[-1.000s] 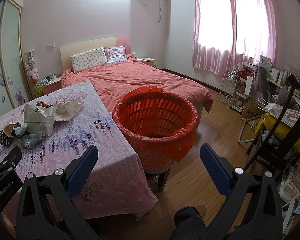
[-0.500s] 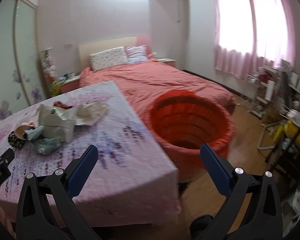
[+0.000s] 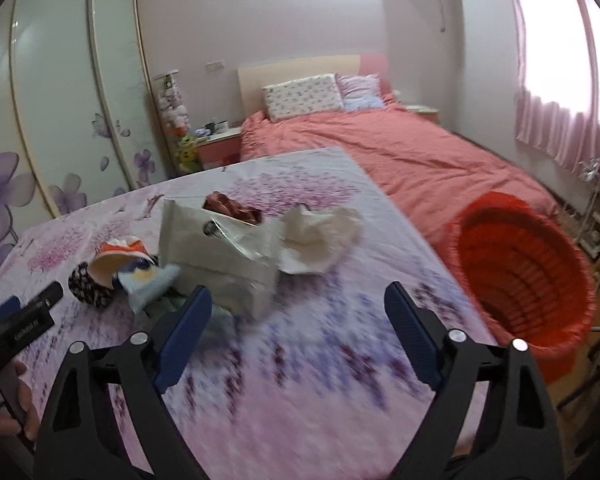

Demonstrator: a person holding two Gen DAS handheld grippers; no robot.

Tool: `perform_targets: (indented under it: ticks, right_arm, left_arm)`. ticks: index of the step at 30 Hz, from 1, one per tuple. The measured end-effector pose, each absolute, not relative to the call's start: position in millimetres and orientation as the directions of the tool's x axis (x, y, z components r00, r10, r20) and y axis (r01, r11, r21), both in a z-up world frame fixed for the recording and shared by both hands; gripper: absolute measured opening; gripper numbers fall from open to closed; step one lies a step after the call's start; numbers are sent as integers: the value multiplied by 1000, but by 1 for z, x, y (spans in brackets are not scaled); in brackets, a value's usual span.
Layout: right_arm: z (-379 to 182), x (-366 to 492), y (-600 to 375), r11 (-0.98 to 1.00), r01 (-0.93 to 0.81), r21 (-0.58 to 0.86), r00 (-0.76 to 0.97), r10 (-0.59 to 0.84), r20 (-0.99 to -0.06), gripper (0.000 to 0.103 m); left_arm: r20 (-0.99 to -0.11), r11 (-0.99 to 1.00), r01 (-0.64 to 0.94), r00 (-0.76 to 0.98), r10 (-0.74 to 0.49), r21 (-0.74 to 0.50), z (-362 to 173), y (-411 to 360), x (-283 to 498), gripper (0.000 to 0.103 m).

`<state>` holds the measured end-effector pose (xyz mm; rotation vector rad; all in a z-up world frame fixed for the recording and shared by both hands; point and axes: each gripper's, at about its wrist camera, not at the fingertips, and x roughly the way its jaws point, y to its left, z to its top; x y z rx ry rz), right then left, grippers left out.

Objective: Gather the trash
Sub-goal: 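Grasp the black floral cloth with the left tool while the right tool grasps the white plastic bag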

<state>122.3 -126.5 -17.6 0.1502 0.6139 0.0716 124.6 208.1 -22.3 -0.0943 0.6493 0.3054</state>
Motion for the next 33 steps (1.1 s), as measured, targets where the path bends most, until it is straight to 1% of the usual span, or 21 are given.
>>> perform_targets:
  ticks: [4,9,15,19,22,24,25,27,28,29,30,32,33]
  right_arm:
    - [-26,152,-119,976,-29,218,776,159,-610,82]
    - [-33,169,-106,974,-44,220,757,176,-629,81]
    - [-32,179,-94,969,-88,231,750,217,-625,81]
    - [-32,188,-84,968,-120,220,748,234,-621,81]
    - [-37,197,-77,970,-128,208,736,234,-635,81]
    - [-42,202,-73,970,-134,203,724,236,-648,82]
    - [-44,204,-71,972,-136,193,724,230,-650,82]
    - [-48,206,-67,975,-146,170,720,222,-657,83]
    - [-49,207,-66,976,-149,159,718,217,-661,83]
    - [-50,208,-65,977,-151,148,715,212,-666,83]
    - [-52,209,-64,978,-153,140,714,208,-669,82]
    - [-55,211,-63,978,-156,135,705,206,-678,67]
    - [-57,212,-63,977,-159,140,695,211,-687,55]
  left_arm:
    - [-630,953,-301,739,236,4,-31,221,145,99]
    - [-662,960,-280,719,212,3,-45,229,168,87]
    - [-709,962,-273,683,174,-27,-61,240,190,78]
    - [-728,961,-271,669,149,-52,-69,246,199,74]
    - [-742,961,-268,657,133,-66,-75,249,207,72]
    - [-748,962,-263,652,119,-77,-78,251,210,63]
    - [-751,962,-257,651,107,-86,-79,251,211,62]
    - [-751,964,-245,655,88,-101,-80,253,213,53]
    - [-750,965,-242,656,85,-101,-80,252,214,51]
    - [-749,967,-235,657,83,-99,-80,252,215,45]
    - [-749,969,-227,658,78,-99,-79,252,215,39]
    - [-747,971,-218,660,73,-98,-78,251,216,33]
    - [-745,972,-213,663,73,-94,-77,251,216,30]
